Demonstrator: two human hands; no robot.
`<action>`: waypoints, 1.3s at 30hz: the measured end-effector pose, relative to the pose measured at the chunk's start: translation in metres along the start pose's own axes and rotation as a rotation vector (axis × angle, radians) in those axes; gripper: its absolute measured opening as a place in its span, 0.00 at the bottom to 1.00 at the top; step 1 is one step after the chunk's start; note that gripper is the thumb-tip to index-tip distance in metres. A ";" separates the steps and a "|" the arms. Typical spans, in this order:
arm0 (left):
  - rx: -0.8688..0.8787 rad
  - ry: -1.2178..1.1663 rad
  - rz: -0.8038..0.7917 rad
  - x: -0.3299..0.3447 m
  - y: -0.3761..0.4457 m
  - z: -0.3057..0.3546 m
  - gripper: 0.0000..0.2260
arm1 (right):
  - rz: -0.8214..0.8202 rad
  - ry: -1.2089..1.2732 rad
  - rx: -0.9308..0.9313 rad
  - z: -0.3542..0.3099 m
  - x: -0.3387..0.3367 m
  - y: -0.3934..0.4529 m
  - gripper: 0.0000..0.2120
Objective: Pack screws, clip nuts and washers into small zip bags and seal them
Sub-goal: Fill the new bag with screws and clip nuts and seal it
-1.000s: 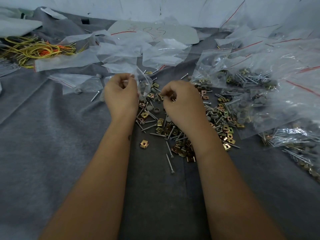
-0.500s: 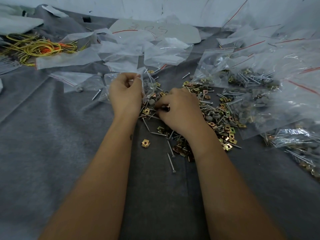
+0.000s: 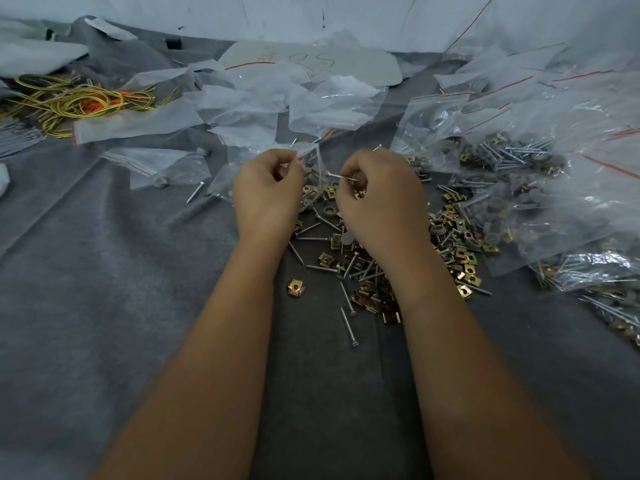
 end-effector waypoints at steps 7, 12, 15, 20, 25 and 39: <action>0.027 -0.029 -0.041 0.003 -0.007 0.009 0.07 | -0.019 0.048 -0.146 -0.014 0.009 0.000 0.16; -0.107 -0.141 0.155 -0.027 0.003 -0.004 0.07 | 0.089 0.100 -0.047 0.003 -0.007 -0.002 0.20; -0.083 -0.078 0.213 -0.046 0.005 0.006 0.11 | 0.119 0.085 0.049 0.016 -0.011 -0.001 0.17; 0.056 0.189 0.229 -0.061 0.014 0.048 0.08 | 0.044 0.041 0.145 0.030 -0.005 0.001 0.13; 0.107 0.266 0.201 -0.049 0.017 0.062 0.12 | -0.209 -0.016 0.083 0.027 0.015 0.007 0.15; -0.099 0.028 -0.084 0.008 -0.002 -0.004 0.11 | -0.343 -0.282 0.273 0.071 -0.004 -0.001 0.22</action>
Point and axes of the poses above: each hand's wrist, its own y-axis towards the middle knuckle, its own x-axis out of the palm, z = x × y, the point moved 8 cm from there along y, towards the middle knuckle, and after that the axes turned 9 degrees about -z, right-handed, at the moved point
